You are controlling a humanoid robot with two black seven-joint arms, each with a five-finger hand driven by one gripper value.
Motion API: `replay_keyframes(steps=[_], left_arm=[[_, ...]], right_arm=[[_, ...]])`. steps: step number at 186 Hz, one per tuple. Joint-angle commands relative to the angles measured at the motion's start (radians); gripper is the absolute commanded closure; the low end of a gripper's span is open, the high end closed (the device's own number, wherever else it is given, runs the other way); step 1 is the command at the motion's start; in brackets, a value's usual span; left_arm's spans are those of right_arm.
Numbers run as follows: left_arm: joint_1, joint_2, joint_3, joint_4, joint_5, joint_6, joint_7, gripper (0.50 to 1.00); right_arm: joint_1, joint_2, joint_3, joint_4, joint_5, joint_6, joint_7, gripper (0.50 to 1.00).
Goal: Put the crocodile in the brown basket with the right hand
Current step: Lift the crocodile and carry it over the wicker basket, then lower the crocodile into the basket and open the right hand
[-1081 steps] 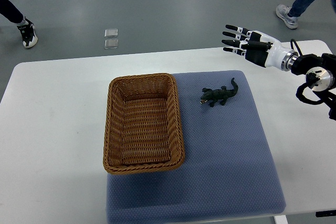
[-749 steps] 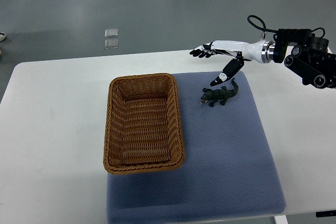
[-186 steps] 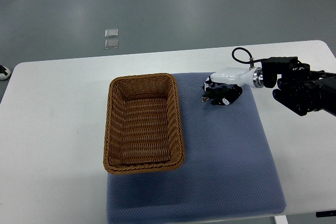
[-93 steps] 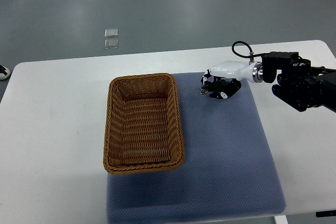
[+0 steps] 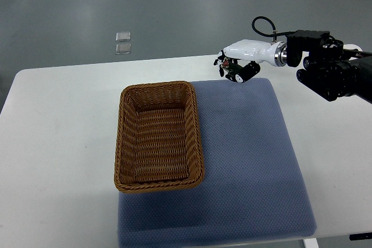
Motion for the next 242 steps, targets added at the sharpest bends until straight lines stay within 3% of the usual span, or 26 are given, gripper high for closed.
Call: replay_keyframes(steps=[1,79,210,242], left_arm=[[0.0,0.0,0.0,0.0,0.0,0.002,0.0,0.5],[0.0,0.0,0.0,0.0,0.0,0.0,0.0,0.5],[0.0,0.0,0.0,0.0,0.0,0.0,0.0,0.5],[0.0,0.0,0.0,0.0,0.0,0.0,0.0,0.5]], right_arm=[[0.021,0.007,0.001,0.001,0.002,0.0,0.0,1.0],[0.076,0.062,0.0,0.049,0.001,-0.001,0.0,1.0],[0.159,0.059,-0.002,0.422,-0.004,-0.032,0.0,1.0],[0.15,0.07,-0.007,0.466,-0.013,-0.033,0.0,1.0]])
